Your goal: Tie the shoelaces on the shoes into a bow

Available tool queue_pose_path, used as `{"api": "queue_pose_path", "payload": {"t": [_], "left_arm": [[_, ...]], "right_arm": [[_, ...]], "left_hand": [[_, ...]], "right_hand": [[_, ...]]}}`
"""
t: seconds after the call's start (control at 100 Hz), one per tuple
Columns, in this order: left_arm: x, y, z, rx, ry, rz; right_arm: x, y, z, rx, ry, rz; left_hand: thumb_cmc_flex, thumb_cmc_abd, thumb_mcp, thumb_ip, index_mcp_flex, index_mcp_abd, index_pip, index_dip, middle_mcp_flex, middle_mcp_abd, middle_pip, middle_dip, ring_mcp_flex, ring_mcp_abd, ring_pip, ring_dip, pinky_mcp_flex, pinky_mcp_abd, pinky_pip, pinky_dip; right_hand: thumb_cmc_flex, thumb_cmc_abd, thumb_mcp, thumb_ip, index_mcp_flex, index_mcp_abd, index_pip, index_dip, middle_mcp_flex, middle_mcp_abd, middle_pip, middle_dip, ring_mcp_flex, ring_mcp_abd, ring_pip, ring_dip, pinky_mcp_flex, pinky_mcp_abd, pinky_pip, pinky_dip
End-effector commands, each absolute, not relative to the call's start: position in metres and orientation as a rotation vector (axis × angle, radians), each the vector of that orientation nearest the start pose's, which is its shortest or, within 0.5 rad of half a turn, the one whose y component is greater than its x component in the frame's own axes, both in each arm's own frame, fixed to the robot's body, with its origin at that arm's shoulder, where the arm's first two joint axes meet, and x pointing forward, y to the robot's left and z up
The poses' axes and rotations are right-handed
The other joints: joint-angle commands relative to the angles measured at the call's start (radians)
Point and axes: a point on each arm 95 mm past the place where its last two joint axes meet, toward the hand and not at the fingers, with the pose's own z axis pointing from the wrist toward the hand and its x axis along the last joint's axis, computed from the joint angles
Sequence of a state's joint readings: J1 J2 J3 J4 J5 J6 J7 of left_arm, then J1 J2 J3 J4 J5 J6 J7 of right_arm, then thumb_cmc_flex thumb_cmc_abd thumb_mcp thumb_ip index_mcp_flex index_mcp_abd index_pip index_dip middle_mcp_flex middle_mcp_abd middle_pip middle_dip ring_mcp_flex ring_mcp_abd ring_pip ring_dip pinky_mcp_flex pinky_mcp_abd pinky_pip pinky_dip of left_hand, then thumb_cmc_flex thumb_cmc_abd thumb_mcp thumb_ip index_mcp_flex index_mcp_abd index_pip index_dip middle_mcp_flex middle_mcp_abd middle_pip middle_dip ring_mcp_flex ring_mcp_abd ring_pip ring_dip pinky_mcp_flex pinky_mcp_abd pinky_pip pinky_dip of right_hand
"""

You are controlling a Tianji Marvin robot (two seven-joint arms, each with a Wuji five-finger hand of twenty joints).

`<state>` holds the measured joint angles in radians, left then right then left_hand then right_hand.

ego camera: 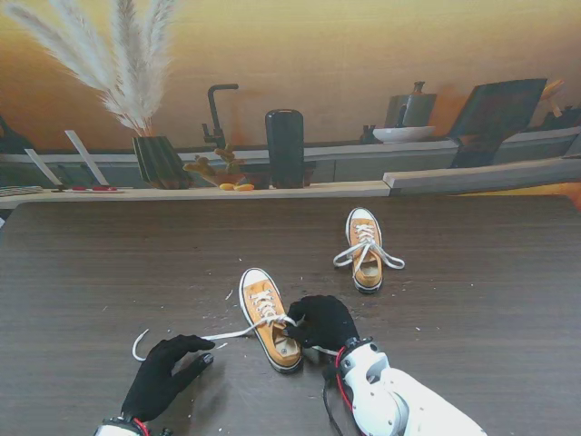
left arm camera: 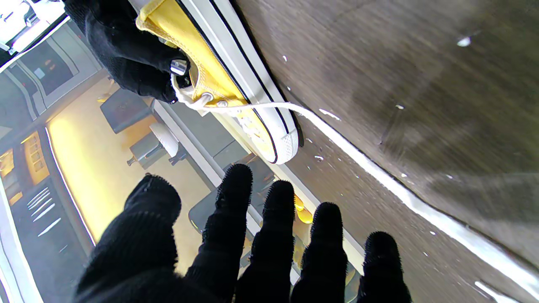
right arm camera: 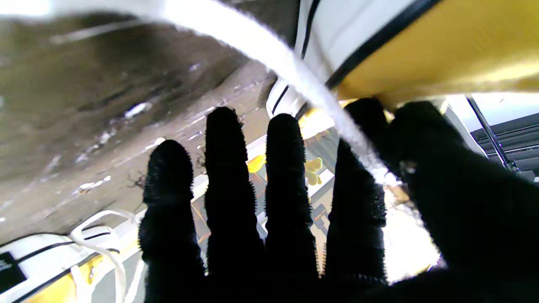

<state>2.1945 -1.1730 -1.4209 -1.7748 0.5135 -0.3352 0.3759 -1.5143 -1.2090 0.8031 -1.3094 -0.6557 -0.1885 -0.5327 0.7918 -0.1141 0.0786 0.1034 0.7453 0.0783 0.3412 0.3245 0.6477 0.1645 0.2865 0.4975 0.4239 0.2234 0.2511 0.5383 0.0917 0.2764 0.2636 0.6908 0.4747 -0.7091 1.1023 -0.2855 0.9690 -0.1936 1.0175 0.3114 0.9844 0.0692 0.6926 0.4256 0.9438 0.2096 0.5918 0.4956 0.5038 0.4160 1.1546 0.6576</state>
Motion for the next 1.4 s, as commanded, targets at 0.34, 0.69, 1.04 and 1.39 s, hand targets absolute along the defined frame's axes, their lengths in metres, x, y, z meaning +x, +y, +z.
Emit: {"api": "queue_pose_path", "payload": {"t": [0.34, 0.69, 1.04, 1.39], "left_arm": [[0.216, 0.027, -0.383, -1.780, 0.884, -1.955], [0.217, 0.027, -0.382, -1.776, 0.888, -1.963], [0.219, 0.026, -0.381, -1.769, 0.888, -1.970], [0.227, 0.010, -0.367, -1.549, 0.990, -1.888]], "right_arm": [[0.331, 0.104, -0.387, -1.853, -1.369, -2.386], [0.338, 0.099, -0.378, -2.017, -0.940, -2.124], [0.333, 0.088, -0.373, -2.001, -1.028, -2.067], [0.318, 0.076, -0.367, -1.993, -1.090, -2.068]], "left_hand": [[-0.012, 0.007, 0.009, -0.015, -0.015, -0.070, 0.007, -0.001, -0.022, -0.036, -0.005, -0.023, -0.021, -0.022, -0.010, -0.022, 0.002, -0.032, -0.027, 0.019], [-0.009, 0.006, 0.011, -0.016, -0.013, -0.066, 0.006, 0.001, -0.021, -0.033, -0.003, -0.023, -0.022, -0.023, -0.008, -0.022, 0.000, -0.041, -0.034, 0.013], [-0.008, 0.003, 0.013, -0.017, -0.011, -0.065, 0.007, 0.002, -0.020, -0.031, -0.001, -0.022, -0.021, -0.021, -0.003, -0.021, -0.002, -0.048, -0.040, 0.004], [-0.022, -0.003, 0.005, -0.016, -0.067, -0.068, -0.020, -0.009, -0.032, -0.043, -0.007, -0.024, -0.020, -0.028, -0.003, -0.023, 0.006, -0.037, -0.036, 0.003]], "right_hand": [[0.060, 0.071, 0.023, -0.014, -0.032, 0.022, 0.028, 0.212, 0.164, 0.038, -0.156, -0.090, 0.049, 0.043, -0.171, -0.074, -0.103, -0.020, -0.165, -0.104], [0.100, 0.143, -0.015, -0.008, -0.123, 0.140, 0.095, 0.263, 0.287, 0.034, 0.222, 0.051, 0.314, 0.110, -0.064, -0.043, 0.030, 0.043, -0.160, -0.263], [0.050, 0.190, -0.073, -0.006, -0.145, 0.074, 0.101, 0.227, 0.260, -0.027, 0.371, 0.160, 0.366, -0.114, 0.936, 0.243, 0.630, 0.118, 0.614, 0.053], [-0.083, 0.139, -0.041, 0.061, -0.148, 0.150, -0.138, 0.143, 0.291, -0.040, 0.430, 0.258, 0.370, -0.232, 1.116, 0.330, 0.676, -0.095, 0.862, 0.179]]}}
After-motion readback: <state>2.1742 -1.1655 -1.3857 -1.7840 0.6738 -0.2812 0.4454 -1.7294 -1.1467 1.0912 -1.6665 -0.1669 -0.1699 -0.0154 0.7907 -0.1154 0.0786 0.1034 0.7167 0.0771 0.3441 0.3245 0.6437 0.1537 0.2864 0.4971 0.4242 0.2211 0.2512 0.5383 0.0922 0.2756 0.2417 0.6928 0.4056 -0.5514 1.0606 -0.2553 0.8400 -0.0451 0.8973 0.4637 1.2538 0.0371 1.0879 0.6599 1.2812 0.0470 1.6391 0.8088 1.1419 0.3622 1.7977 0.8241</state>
